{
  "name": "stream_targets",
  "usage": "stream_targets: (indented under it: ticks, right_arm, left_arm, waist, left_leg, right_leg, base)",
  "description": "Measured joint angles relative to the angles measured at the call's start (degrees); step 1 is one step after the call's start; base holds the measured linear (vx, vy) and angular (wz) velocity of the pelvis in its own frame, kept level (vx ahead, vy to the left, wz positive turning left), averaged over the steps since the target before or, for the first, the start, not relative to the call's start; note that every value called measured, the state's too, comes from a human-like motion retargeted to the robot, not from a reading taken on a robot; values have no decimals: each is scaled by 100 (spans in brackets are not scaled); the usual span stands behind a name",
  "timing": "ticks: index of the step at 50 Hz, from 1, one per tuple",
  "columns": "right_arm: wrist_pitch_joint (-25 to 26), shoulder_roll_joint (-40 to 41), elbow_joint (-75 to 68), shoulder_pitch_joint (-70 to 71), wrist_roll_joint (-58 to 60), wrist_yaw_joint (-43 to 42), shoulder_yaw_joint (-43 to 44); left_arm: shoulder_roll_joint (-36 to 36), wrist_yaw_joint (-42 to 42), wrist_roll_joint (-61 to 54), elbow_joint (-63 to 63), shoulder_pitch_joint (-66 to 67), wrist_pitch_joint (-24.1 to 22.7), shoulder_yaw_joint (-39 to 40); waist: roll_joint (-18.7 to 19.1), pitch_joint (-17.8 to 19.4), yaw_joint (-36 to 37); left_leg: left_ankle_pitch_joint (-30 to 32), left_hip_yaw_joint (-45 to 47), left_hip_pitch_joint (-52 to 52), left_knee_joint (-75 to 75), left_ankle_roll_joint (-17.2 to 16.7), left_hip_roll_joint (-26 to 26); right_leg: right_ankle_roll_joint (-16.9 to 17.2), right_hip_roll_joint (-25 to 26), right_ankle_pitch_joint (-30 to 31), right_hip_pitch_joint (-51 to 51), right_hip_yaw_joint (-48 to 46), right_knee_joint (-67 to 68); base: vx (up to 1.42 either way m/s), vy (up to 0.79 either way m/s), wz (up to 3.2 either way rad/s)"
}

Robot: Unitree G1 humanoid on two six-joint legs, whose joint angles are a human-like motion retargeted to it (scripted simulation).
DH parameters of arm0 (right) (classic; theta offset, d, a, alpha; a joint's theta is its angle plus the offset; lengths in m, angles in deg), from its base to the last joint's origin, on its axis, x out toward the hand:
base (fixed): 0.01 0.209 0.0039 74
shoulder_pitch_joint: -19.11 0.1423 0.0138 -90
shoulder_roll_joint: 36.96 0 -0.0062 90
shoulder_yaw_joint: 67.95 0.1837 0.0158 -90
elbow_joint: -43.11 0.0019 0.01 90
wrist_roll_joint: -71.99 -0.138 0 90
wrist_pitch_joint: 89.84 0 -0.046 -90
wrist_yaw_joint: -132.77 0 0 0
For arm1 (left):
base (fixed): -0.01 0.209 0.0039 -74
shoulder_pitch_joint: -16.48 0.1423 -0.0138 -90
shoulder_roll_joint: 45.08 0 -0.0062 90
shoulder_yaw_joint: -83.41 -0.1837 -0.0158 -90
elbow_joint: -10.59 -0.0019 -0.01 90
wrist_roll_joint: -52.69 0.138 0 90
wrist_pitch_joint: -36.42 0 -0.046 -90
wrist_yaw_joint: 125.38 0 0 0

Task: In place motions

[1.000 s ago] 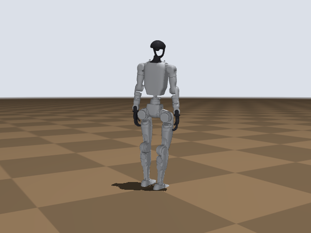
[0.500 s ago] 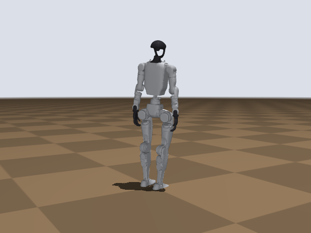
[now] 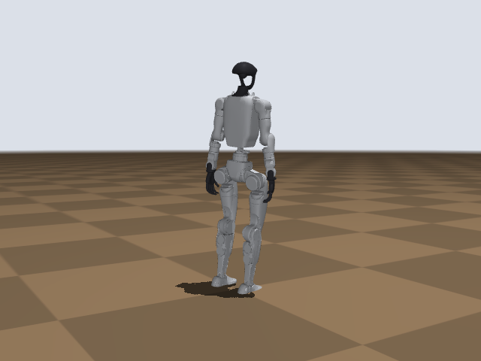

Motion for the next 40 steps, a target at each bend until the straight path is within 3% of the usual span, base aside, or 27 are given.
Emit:
stream_targets:
  ticks: [3, 7, 9, 13, 17, 20, 25, 30, 34, 40]
  right_arm:
    - [-53, -52, 180, 24, 190, 27, -49]
    - [-147, -123, 388, 80, 631, -65, -311]
    - [-171, -160, 475, 153, 836, -25, -472]
    - [-249, -200, 730, 245, 913, 117, -602]
    - [-315, -149, 926, 342, 552, 190, -554]
    - [-298, -85, 861, 452, 198, 152, -520]
    - [-126, -259, 291, 457, -98, 57, -225]
    - [157, -514, -369, 434, -210, -334, 155]
    - [196, -586, -596, 431, -583, -409, 560]
    - [166, -593, -669, 321, -1113, -443, 916]
  left_arm:
    - [0, 100, -82, 3, -113, -67, -217]
    - [-95, 177, -299, 125, -152, -206, -287]
    - [-147, 147, -384, 200, -177, -238, -281]
    - [-119, 32, -256, 312, -308, -241, -462]
    - [65, -393, 2, 551, -494, -324, -797]
    - [233, -546, 25, 773, -625, -513, -964]
    - [211, -762, 274, 827, -832, -747, -1117]
    - [115, -309, 453, 942, -778, -807, -1447]
    - [0, 303, 386, 831, -833, -733, -1401]
    - [-332, 379, -584, 605, -868, -760, -649]
  waist:
    - [-103, 148, 298]
    - [-136, 251, 465]
    - [-101, 293, 651]
    - [-180, 495, 1205]
    - [-211, 698, -769]
    - [-203, 1007, -1116]
    - [-18, 1176, -978]
    - [275, 943, -866]
    - [456, 848, -1039]
    - [642, 654, -970]
  left_leg:
    - [116, -1031, -22, 267, 208, -423]
    - [262, -2080, 248, 107, 50, -652]
    - [225, -1451, 164, 74, 144, -607]
    - [-96, 639, 2, -160, 743, -474]
    - [-96, -174, 603, -770, 344, -218]
    - [-41, 481, 658, -915, 396, -45]
    - [-142, 1847, 835, -1101, 366, 353]
    - [-319, 3295, 898, -1221, 262, 696]
    - [-447, 3966, 877, -1240, 159, 885]
    - [-675, 4814, 890, -1290, -31, 973]
  right_leg:
    - [36, -5, 170, -91, 515, 33]
    - [111, 150, 418, -248, 1138, 76]
    - [157, 381, 584, -366, 1658, 98]
    - [236, 891, 973, -547, 3024, 160]
    - [79, 686, 1032, -717, 2024, 76]
    - [-358, 718, 875, -861, 1497, 43]
    - [-696, 135, -7, -953, -1110, 15]
    - [-924, -396, -574, -813, -3531, 310]
    - [-996, -636, -784, -569, -4498, 618]
    - [-928, -672, -1038, -99, -5355, 704]
  base:
    - [-6, 1, -188]
    - [-4, 6, -223]
    - [-3, 5, -338]
    - [-19, 6, -360]
    - [-42, 6, 77]
    - [-46, 11, -179]
    - [-30, 11, -249]
    - [-16, 3, -263]
    - [-17, -4, -218]
    - [-8, -14, -220]
